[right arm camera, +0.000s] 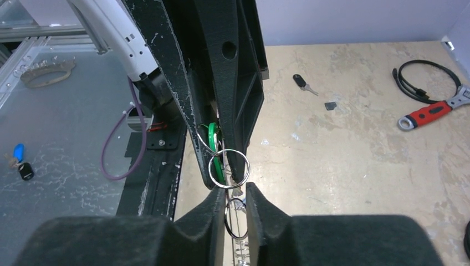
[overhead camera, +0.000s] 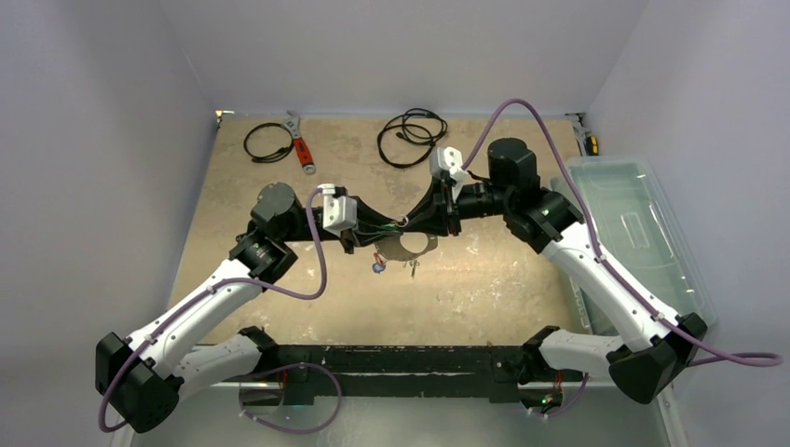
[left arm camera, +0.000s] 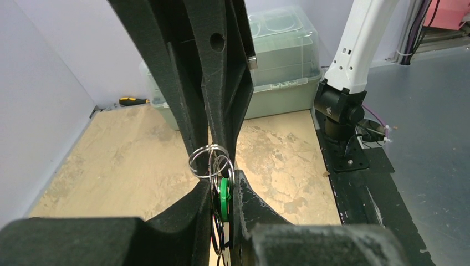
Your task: Put the keys on the keyring
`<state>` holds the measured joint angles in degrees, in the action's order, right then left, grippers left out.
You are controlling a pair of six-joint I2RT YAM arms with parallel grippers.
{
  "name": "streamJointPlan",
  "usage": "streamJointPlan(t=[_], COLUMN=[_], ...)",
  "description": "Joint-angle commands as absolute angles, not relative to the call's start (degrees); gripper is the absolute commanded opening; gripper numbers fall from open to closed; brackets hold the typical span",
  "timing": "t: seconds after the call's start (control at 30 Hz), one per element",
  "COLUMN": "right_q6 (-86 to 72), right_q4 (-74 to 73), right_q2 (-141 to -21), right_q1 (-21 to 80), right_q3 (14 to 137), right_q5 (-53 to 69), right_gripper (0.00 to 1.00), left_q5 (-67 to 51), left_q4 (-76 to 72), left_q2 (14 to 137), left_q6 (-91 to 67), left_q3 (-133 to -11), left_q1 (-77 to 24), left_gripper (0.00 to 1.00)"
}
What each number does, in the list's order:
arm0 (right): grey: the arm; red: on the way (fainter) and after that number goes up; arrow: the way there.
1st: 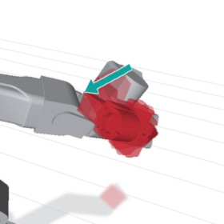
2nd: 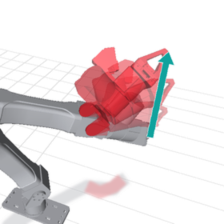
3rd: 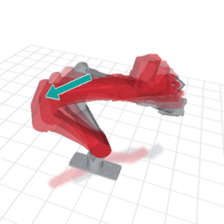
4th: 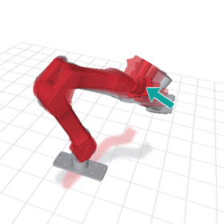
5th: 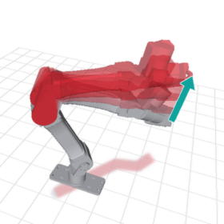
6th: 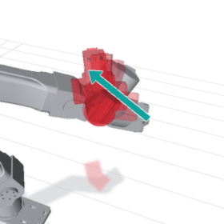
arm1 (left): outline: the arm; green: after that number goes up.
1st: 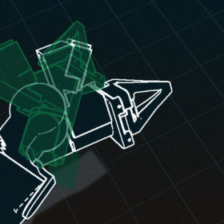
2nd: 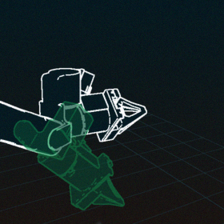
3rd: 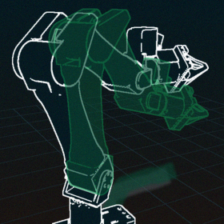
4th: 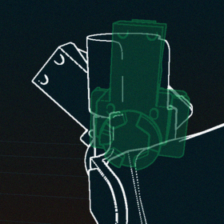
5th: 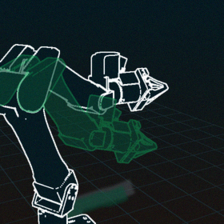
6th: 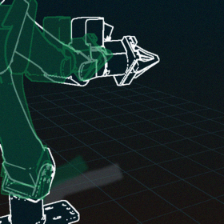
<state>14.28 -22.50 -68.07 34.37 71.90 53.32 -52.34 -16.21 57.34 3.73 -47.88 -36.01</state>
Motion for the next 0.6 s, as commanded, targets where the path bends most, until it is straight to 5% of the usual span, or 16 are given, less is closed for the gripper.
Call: streamJointPlan(t=[0.0, 0.13, 0.3, 0.33, 0.57], right_q6=[15.4, 15.7, 14.4, 14.3, 13.7], right_q4=[-22.5, -21.7, -19.7, -19.9, -20.1], right_q2=[-68.9, -68.6, -66.9, -66.5, -65.4], right_q1=[34.5, 34.6, 34.7, 34.7, 35.5], right_q3=[72.3, 72.5, 71.8, 71.9, 72.3], right_q5=[51.7, 47.8, 39.7, 38.3, 29.3], right_gripper=[0.11, 0.00, 0.00, 0.00, 0.00], left_q5=[-54.6, -54.3, -49.0, -47.7, -37.0], left_q4=[-24.6, -23.6, -15.4, -13.9, -7.0], left_q2=[57.0, 57.0, 55.0, 54.4, 50.4], left_q6=[1.2, 1.5, 6.3, 7.3, 10.1], left_q3=[-48.3, -48.2, -47.8, -47.6, -48.2], left_q1=[-36.3, -36.3, -36.3, -36.3, -36.3], left_gripper=[0.00, 0.07, 0.76, 0.83, 0.93])
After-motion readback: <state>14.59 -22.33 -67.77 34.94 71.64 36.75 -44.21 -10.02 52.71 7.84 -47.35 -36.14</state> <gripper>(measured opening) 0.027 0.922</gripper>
